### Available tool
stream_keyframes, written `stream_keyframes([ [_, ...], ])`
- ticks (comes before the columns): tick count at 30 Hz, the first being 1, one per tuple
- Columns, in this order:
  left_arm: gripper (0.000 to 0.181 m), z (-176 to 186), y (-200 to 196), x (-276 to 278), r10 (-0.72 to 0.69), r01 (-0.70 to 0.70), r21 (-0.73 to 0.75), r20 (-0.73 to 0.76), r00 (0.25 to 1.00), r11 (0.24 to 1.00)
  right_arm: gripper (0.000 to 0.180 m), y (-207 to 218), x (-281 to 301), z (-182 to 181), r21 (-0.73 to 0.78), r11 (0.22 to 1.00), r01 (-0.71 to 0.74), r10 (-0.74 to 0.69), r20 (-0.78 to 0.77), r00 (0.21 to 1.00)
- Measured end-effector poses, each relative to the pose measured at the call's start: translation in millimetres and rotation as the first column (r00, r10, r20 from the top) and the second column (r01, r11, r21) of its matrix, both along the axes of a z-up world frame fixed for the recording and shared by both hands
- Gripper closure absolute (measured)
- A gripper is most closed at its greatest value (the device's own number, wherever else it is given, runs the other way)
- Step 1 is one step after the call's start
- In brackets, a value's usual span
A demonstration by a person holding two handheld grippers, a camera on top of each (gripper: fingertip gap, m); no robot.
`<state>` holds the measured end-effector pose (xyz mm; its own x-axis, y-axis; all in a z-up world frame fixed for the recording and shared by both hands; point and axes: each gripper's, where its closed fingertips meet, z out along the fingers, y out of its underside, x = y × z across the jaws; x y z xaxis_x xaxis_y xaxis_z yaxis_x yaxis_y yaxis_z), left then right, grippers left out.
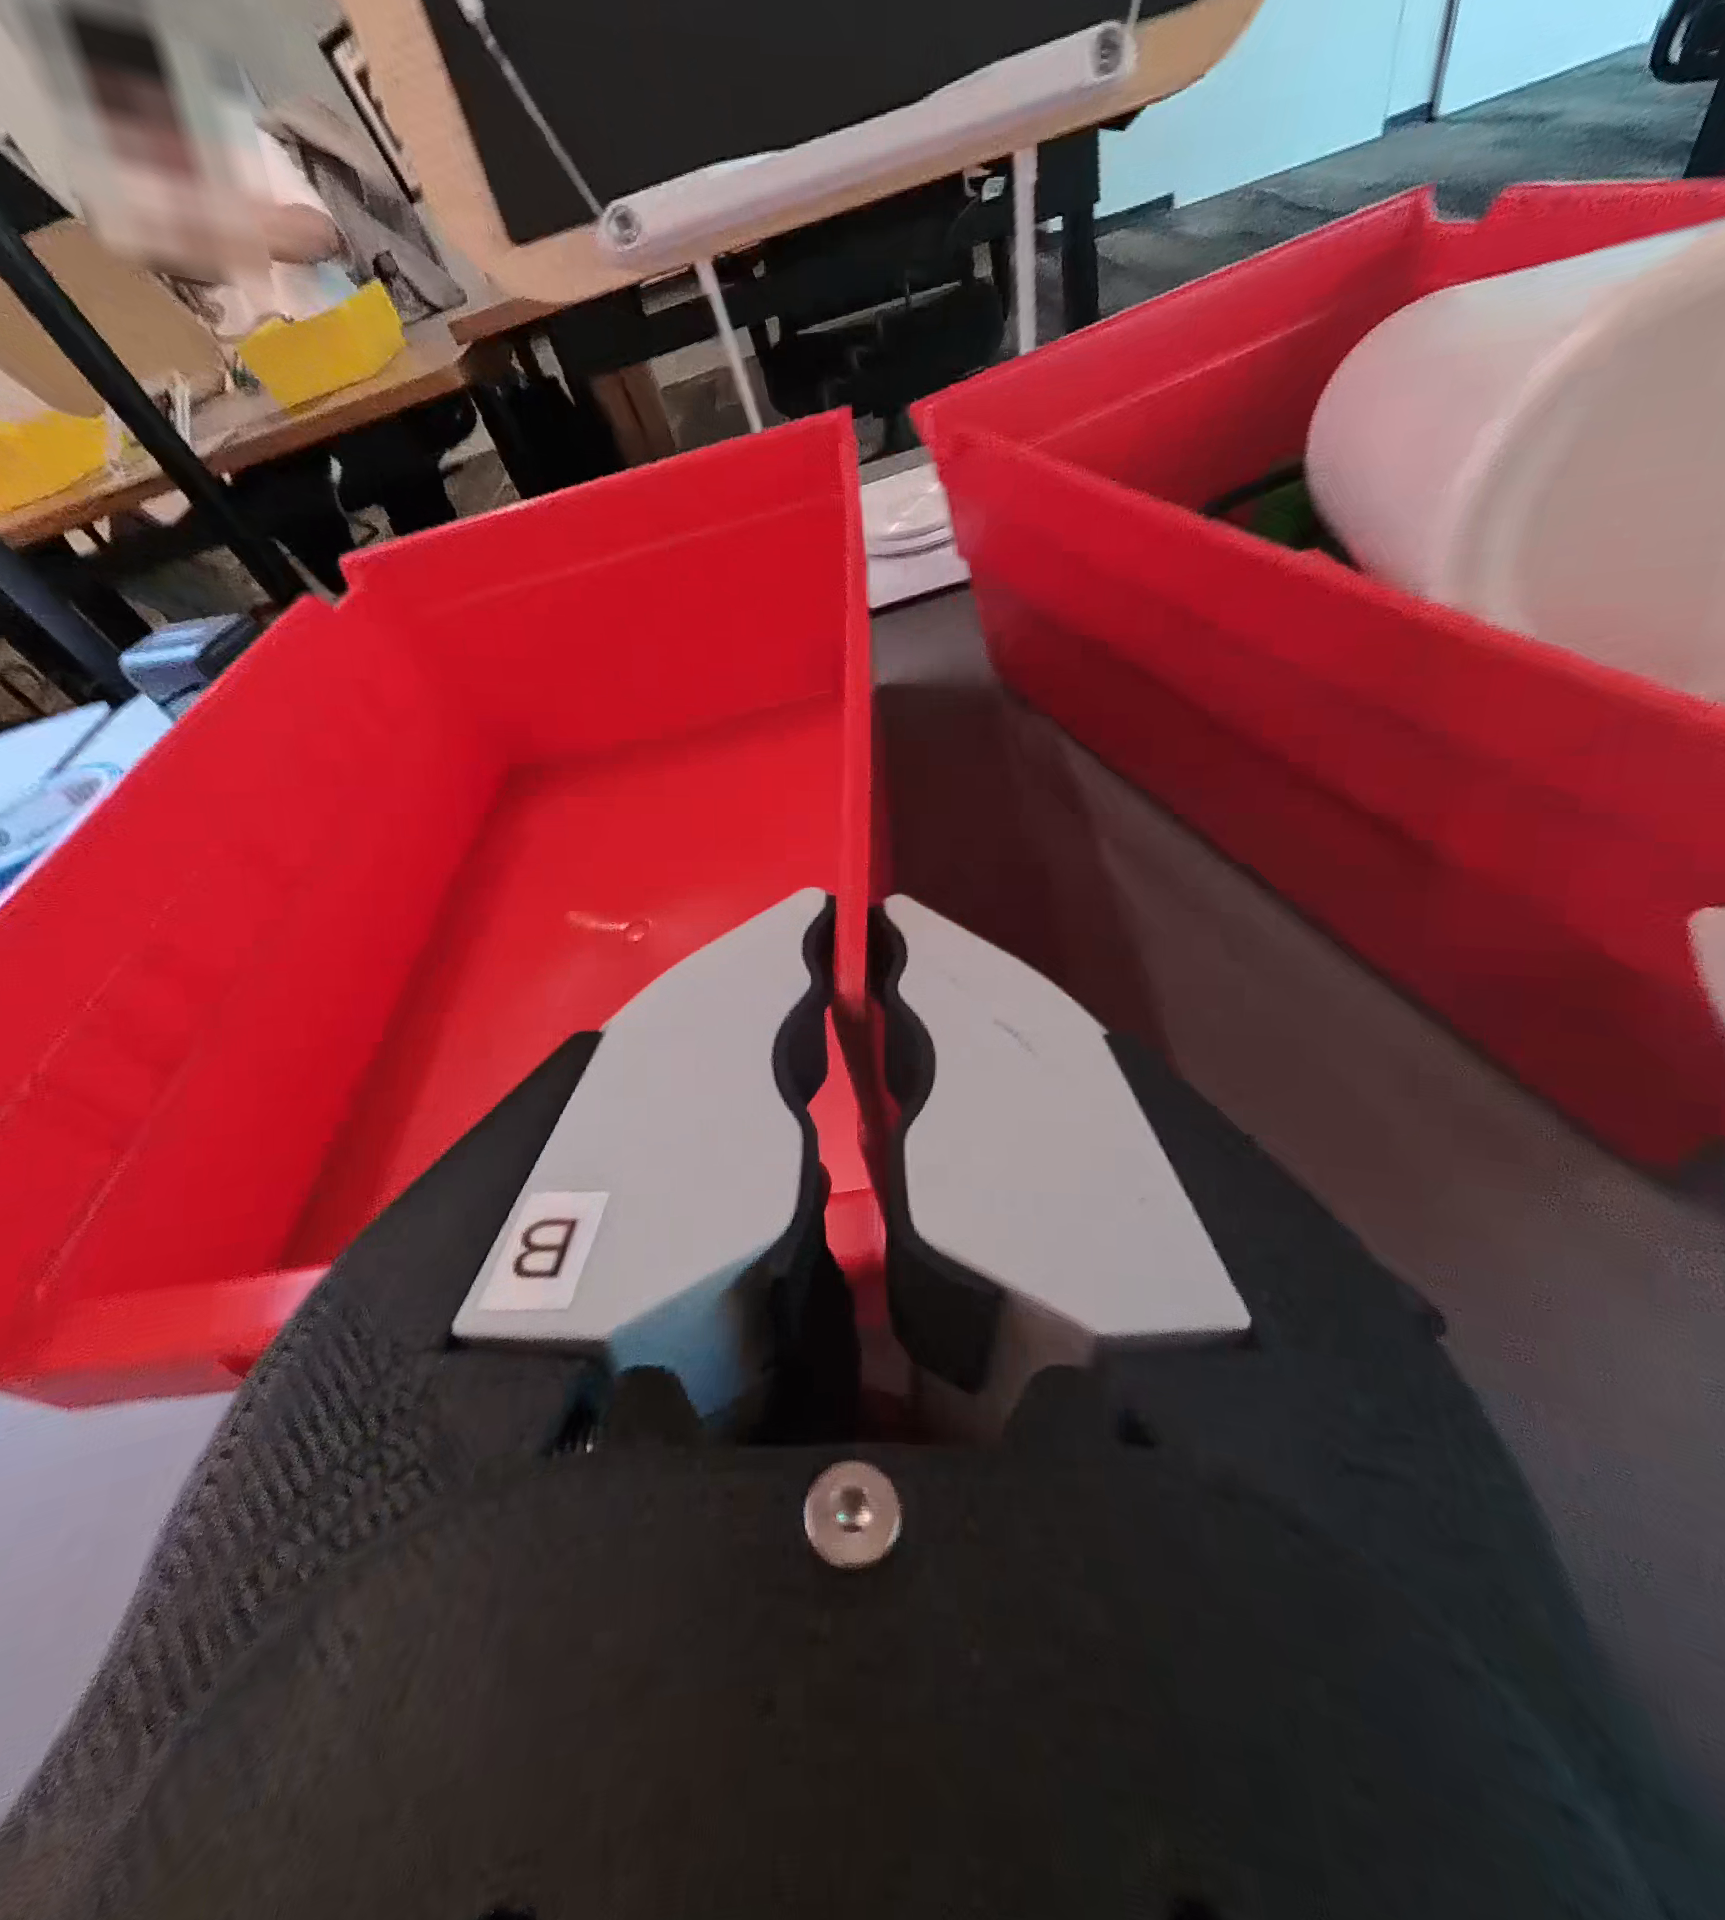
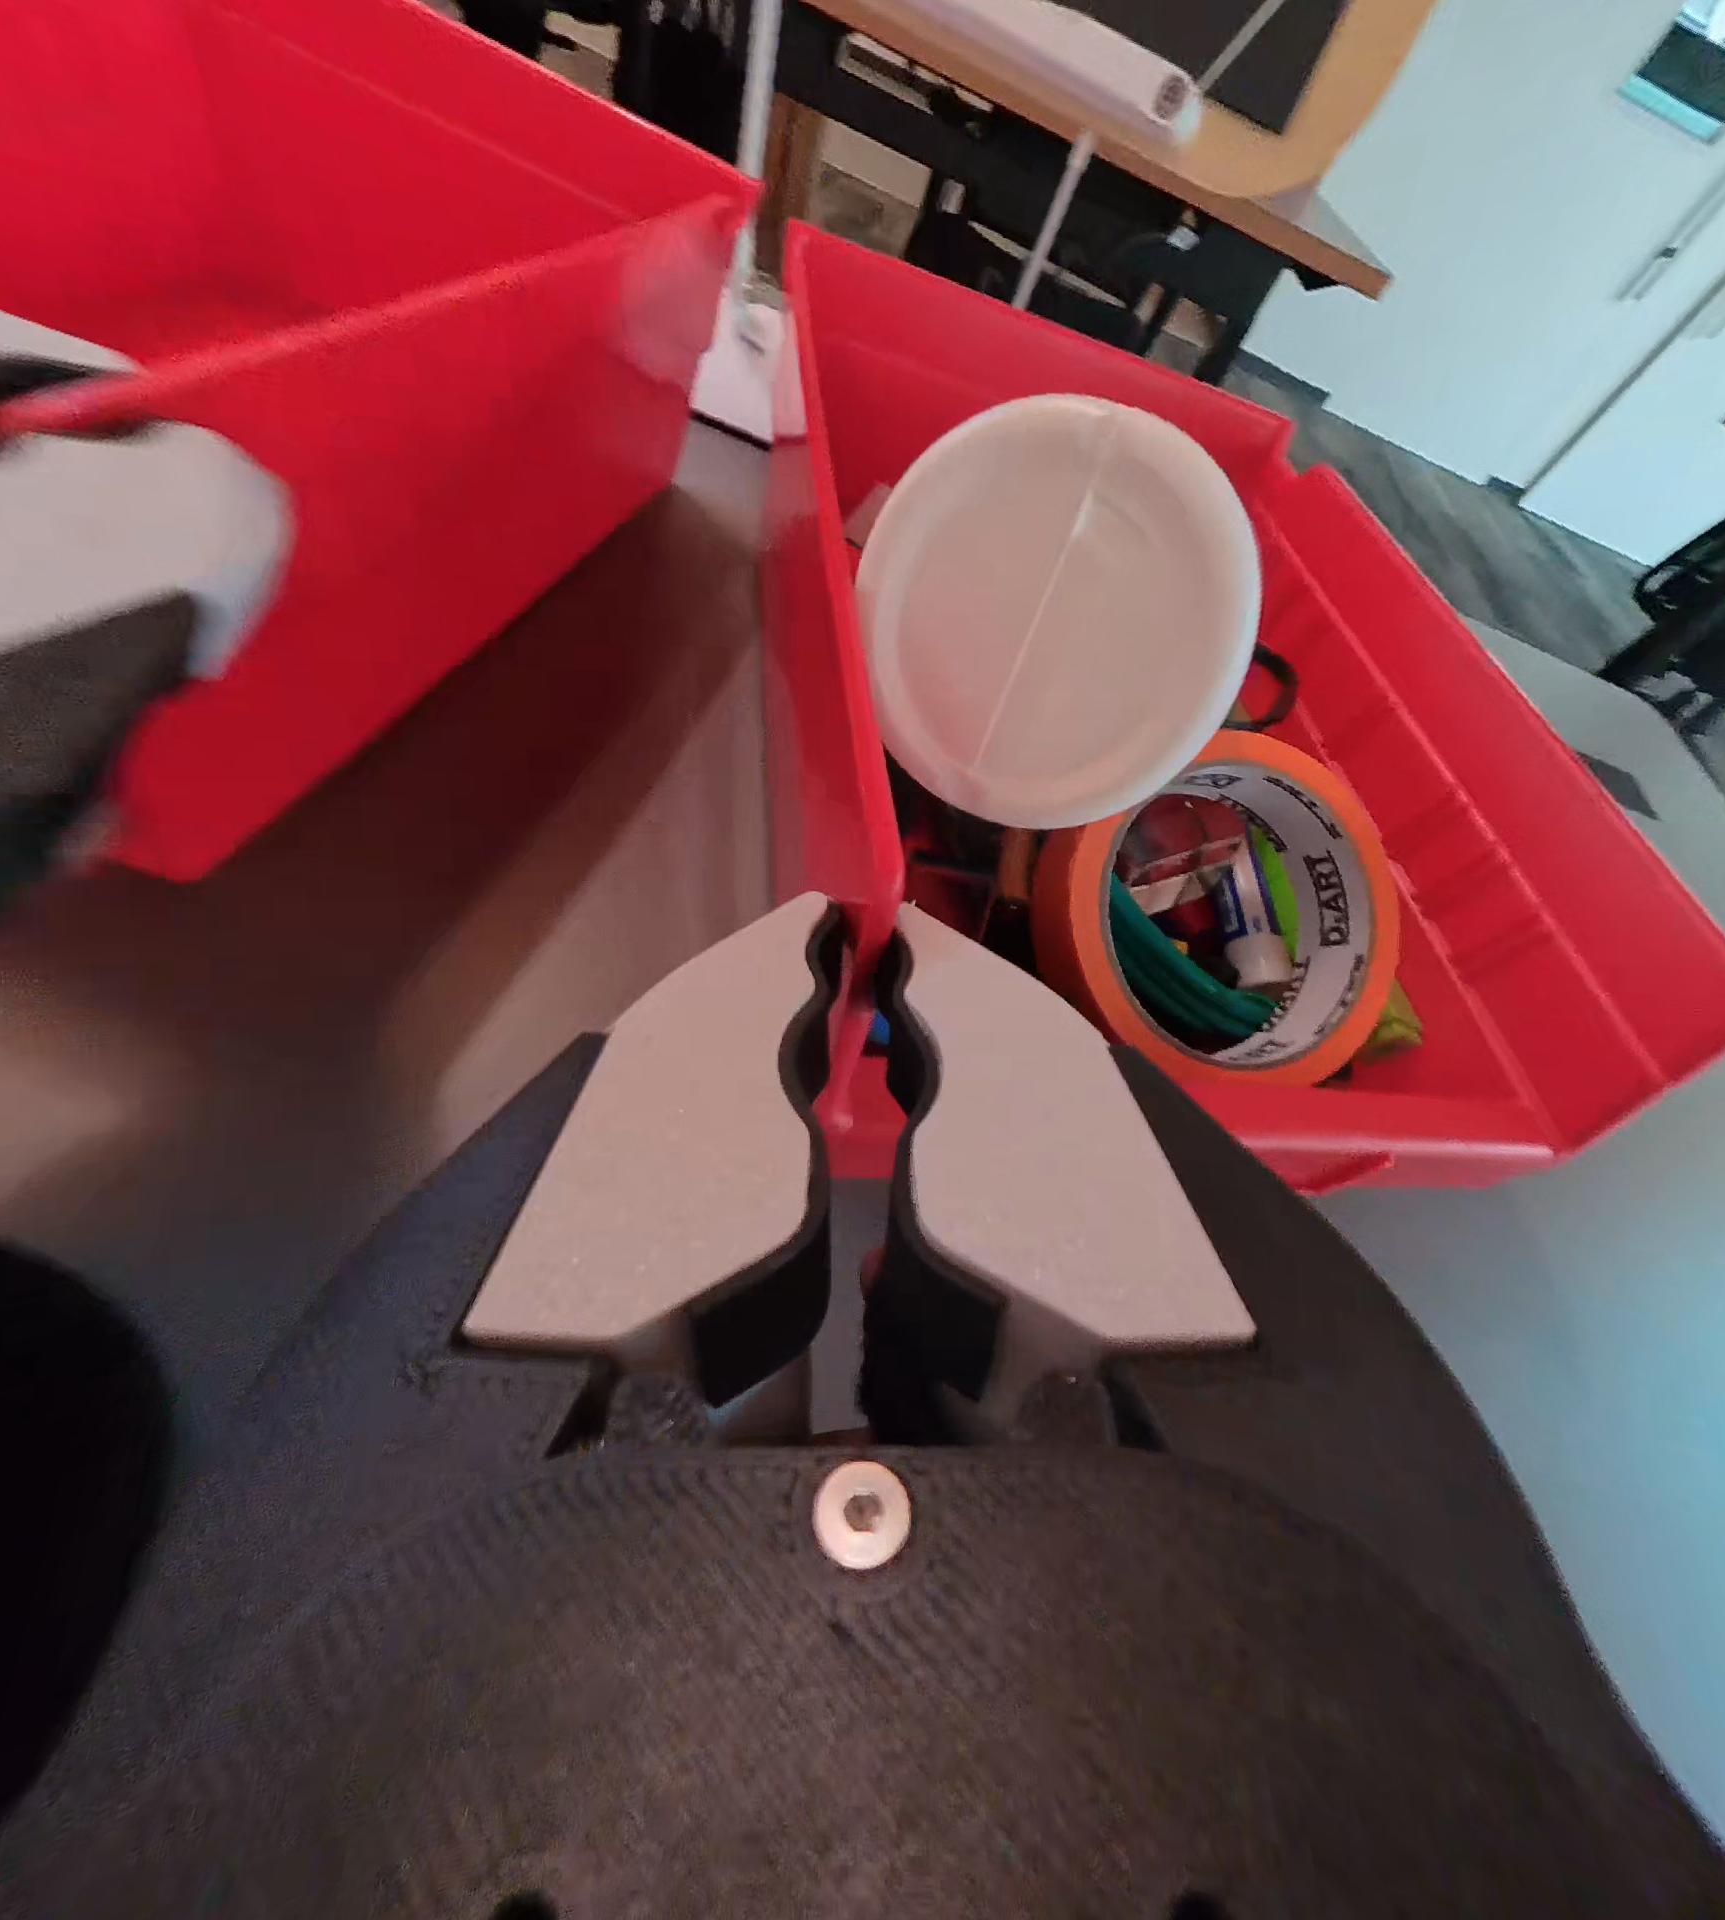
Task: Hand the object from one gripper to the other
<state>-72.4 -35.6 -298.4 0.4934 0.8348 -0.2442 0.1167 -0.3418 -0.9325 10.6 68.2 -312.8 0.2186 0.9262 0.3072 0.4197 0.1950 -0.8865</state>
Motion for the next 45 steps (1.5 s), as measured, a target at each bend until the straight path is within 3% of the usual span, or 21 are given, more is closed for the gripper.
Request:
stream_keyframes([
  [9, 0.173, -3.6, -45.1, -4.8, 0.106, -0.106, -0.046, -0.008, 0.994, 0.993, 0.170, 57.8, 17.9, -2.0, -0.011, 0.987, 0.162, -0.162, 0.006, 0.987],
  [16, 0.170, -4.5, -17.6, 16.8, -0.003, 0.004, -0.042, 0.010, 1.000, 0.999, 0.175, 4.2, 3.2, -1.9, -0.086, 0.996, -0.027, 0.028, 0.013, 1.000],
  [21, 0.168, -4.8, -15.1, 16.2, -0.056, 0.056, -0.029, 0.028, 0.998, 0.998, 0.171, -5.9, -13.4, -1.8, -0.069, 0.993, -0.097, 0.099, 0.029, 0.995],
  [28, 0.171, -5.0, -20.2, 6.6, -0.053, 0.054, -0.039, 0.024, 0.998, 0.998, 0.176, 14.1, -23.9, -1.5, 0.008, 0.998, 0.067, -0.067, 0.026, 0.997],
  [32, 0.171, -5.1, -17.0, 2.7, -0.072, 0.073, -0.007, 0.038, 0.997, 0.997, 0.177, 27.3, -18.0, -0.8, -0.069, 0.993, 0.092, -0.091, 0.017, 0.996],
  [40, 0.170, -6.2, -4.1, -2.8, -0.063, 0.064, -0.078, 0.014, 0.998, 0.995, 0.176, 37.1, -11.0, 0.1, -0.026, 0.990, 0.142, -0.142, -0.008, 0.990],
  [45, 0.173, -6.0, -6.1, 5.0, -0.062, 0.064, -0.038, 0.040, 0.997, 0.997, 0.172, 53.3, 13.2, -1.5, 0.014, 0.983, 0.184, -0.184, -0.008, 0.983],
])
